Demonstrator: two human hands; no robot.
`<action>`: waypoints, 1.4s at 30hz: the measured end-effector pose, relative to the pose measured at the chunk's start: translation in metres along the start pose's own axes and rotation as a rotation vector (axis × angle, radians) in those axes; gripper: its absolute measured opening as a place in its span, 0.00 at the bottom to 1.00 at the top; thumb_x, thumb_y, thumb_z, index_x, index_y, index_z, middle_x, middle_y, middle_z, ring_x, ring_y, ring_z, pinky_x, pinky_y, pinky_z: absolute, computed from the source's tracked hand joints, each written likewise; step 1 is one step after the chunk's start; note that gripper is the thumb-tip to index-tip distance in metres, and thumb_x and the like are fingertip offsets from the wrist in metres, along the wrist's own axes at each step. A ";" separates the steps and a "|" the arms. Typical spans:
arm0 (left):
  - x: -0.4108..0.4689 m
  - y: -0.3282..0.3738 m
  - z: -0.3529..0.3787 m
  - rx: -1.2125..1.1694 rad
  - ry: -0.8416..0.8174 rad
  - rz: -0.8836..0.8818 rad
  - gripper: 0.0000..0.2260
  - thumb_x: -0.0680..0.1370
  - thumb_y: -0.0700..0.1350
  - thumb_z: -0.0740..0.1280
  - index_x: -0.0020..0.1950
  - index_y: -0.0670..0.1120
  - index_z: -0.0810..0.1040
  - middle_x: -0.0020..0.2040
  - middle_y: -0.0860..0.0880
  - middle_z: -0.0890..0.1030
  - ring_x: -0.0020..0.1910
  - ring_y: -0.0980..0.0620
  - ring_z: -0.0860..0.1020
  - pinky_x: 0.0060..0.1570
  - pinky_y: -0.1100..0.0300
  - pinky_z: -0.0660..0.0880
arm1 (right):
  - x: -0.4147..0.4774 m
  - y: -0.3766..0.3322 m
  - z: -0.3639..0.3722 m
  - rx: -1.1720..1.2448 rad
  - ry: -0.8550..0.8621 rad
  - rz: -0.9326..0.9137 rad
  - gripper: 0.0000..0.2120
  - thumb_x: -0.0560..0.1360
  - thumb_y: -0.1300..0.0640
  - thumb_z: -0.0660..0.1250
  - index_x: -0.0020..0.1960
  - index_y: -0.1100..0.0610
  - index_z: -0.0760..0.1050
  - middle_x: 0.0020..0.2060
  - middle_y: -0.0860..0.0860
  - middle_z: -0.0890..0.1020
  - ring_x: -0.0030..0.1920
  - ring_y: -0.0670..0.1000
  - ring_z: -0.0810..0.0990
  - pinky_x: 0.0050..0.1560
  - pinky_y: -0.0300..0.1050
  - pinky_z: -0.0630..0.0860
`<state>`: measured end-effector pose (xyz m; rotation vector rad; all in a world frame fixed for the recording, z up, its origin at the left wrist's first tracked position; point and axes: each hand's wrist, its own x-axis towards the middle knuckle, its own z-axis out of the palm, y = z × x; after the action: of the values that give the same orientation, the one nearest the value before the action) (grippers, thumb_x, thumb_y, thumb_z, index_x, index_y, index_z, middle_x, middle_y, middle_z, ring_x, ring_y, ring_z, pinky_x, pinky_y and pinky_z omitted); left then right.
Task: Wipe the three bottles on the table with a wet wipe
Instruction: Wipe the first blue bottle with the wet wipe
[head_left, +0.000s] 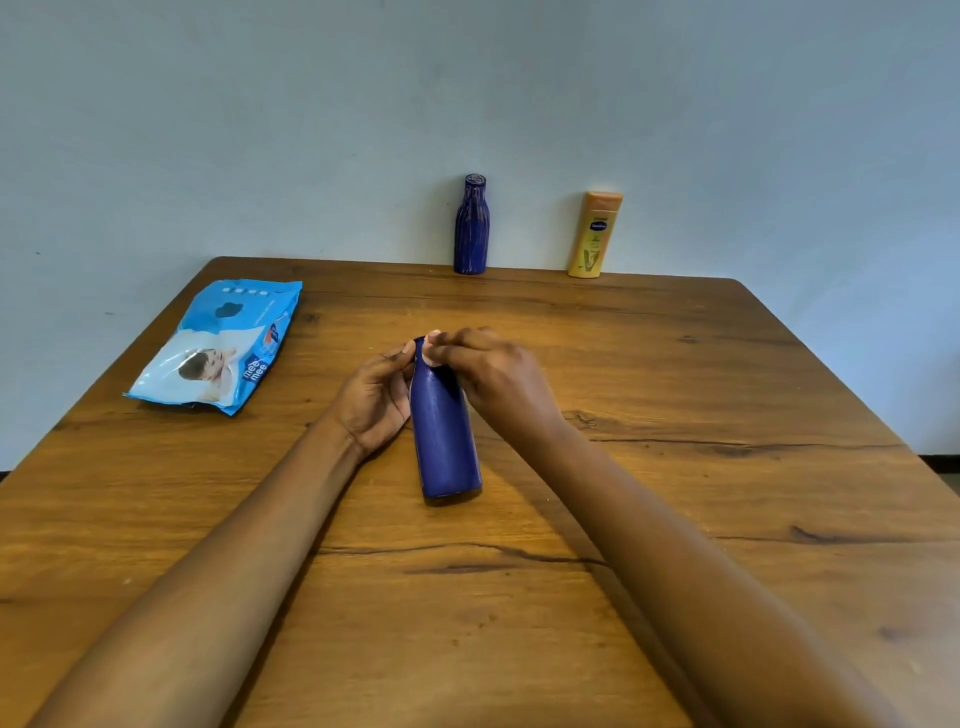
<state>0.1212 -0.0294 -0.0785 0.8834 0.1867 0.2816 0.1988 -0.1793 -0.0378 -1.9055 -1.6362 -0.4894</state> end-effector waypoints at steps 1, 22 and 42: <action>0.001 0.000 -0.002 -0.002 -0.014 -0.006 0.11 0.75 0.43 0.66 0.55 0.42 0.80 0.53 0.44 0.80 0.55 0.48 0.78 0.63 0.49 0.71 | -0.001 -0.002 0.001 0.005 0.017 0.023 0.13 0.70 0.68 0.70 0.55 0.63 0.79 0.51 0.57 0.82 0.50 0.54 0.81 0.46 0.51 0.80; 0.002 -0.002 -0.001 0.080 0.031 -0.001 0.13 0.73 0.44 0.66 0.52 0.40 0.82 0.51 0.43 0.83 0.52 0.50 0.81 0.59 0.52 0.73 | -0.055 -0.020 -0.005 0.082 -0.040 0.040 0.12 0.71 0.67 0.70 0.55 0.62 0.80 0.50 0.56 0.81 0.48 0.55 0.79 0.43 0.52 0.79; -0.002 0.002 0.003 0.070 -0.017 -0.048 0.17 0.71 0.45 0.71 0.56 0.39 0.78 0.50 0.44 0.82 0.53 0.50 0.78 0.63 0.55 0.71 | -0.035 -0.018 -0.002 -0.047 -0.100 -0.109 0.18 0.70 0.66 0.72 0.59 0.63 0.77 0.56 0.57 0.79 0.52 0.54 0.77 0.47 0.49 0.78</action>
<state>0.1194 -0.0312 -0.0751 0.9491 0.2030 0.2240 0.1755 -0.2062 -0.0540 -1.9094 -1.8156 -0.4868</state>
